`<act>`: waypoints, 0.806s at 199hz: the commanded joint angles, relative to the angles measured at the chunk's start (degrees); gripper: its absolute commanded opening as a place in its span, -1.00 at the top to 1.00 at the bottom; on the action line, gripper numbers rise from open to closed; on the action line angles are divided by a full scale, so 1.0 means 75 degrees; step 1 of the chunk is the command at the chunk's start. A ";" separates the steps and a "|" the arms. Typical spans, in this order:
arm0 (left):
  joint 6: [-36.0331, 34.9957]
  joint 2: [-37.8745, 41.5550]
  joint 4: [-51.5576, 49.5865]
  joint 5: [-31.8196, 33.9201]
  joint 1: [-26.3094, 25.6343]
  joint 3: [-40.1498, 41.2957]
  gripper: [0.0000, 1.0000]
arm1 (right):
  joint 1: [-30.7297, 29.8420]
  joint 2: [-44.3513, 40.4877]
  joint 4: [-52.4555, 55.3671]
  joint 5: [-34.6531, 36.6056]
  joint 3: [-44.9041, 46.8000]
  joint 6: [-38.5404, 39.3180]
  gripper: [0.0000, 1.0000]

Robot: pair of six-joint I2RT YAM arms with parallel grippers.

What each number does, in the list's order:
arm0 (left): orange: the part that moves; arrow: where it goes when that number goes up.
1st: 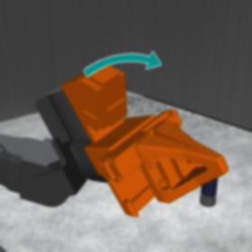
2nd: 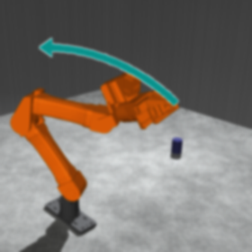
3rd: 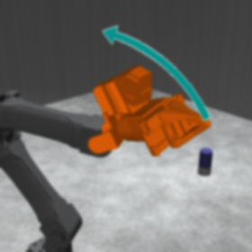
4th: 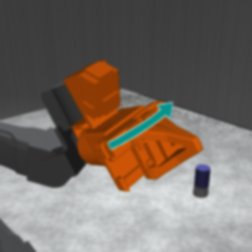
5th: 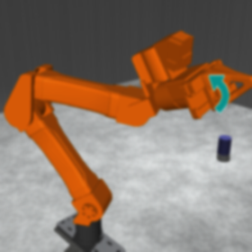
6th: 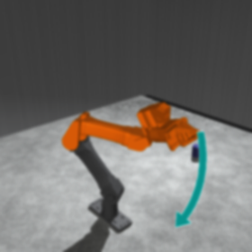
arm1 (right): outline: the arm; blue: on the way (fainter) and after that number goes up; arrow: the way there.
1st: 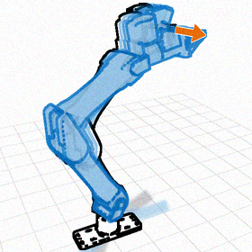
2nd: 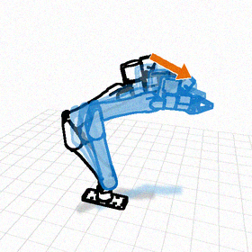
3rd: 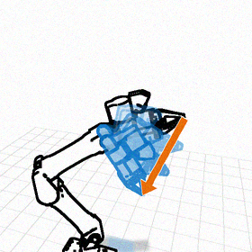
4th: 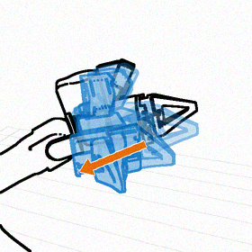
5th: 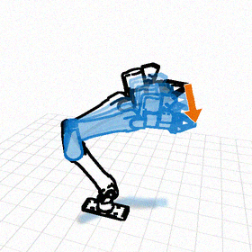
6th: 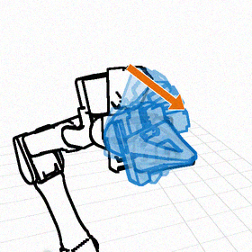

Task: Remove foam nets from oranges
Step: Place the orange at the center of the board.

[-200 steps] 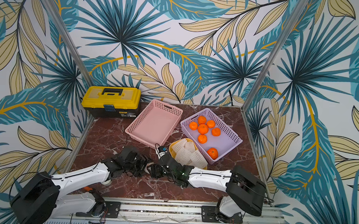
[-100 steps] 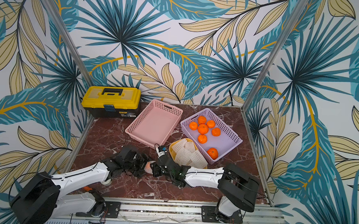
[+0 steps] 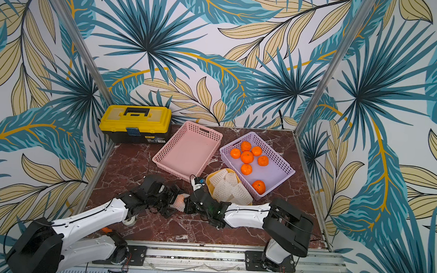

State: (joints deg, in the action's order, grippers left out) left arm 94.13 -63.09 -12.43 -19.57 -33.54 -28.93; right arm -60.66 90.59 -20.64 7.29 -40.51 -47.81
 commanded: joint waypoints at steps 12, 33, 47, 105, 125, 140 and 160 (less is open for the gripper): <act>0.0147 0.0627 -0.0603 0.0281 0.0035 -0.0128 -0.99 | 0.0020 -0.0346 0.0133 0.0212 -0.0046 -0.0257 1.00; 0.0156 0.0713 -0.0718 0.0211 0.0031 -0.0185 -0.99 | 0.0019 -0.0361 0.0029 0.0153 -0.0062 -0.0388 1.00; 0.0231 0.0713 -0.0791 0.0199 0.0022 -0.0187 -0.99 | 0.0021 -0.0275 -0.0074 0.0065 -0.0075 -0.0540 1.00; 0.0624 0.0547 -0.0488 0.0246 -0.0109 -0.0177 -0.99 | 0.0016 0.0244 -0.0755 -0.0472 -0.0083 -0.0932 1.00; 0.0896 0.0547 -0.0488 0.0398 -0.0122 0.0049 -0.92 | 0.0002 0.0241 -0.0900 -0.0570 -0.0076 -0.0890 1.00; 0.0976 0.0572 -0.0233 0.0534 -0.0134 0.0140 -0.80 | -0.0021 0.0227 -0.0986 -0.0638 -0.0070 -0.0794 1.00; 0.1045 0.0562 -0.0050 0.0641 -0.0134 0.0177 -0.71 | -0.0033 0.0279 -0.1032 -0.0800 -0.0071 -0.0683 1.00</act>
State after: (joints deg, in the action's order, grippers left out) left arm 100.55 -58.94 -15.29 -16.88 -34.33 -28.77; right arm -60.64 91.70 -26.22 3.11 -40.53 -53.78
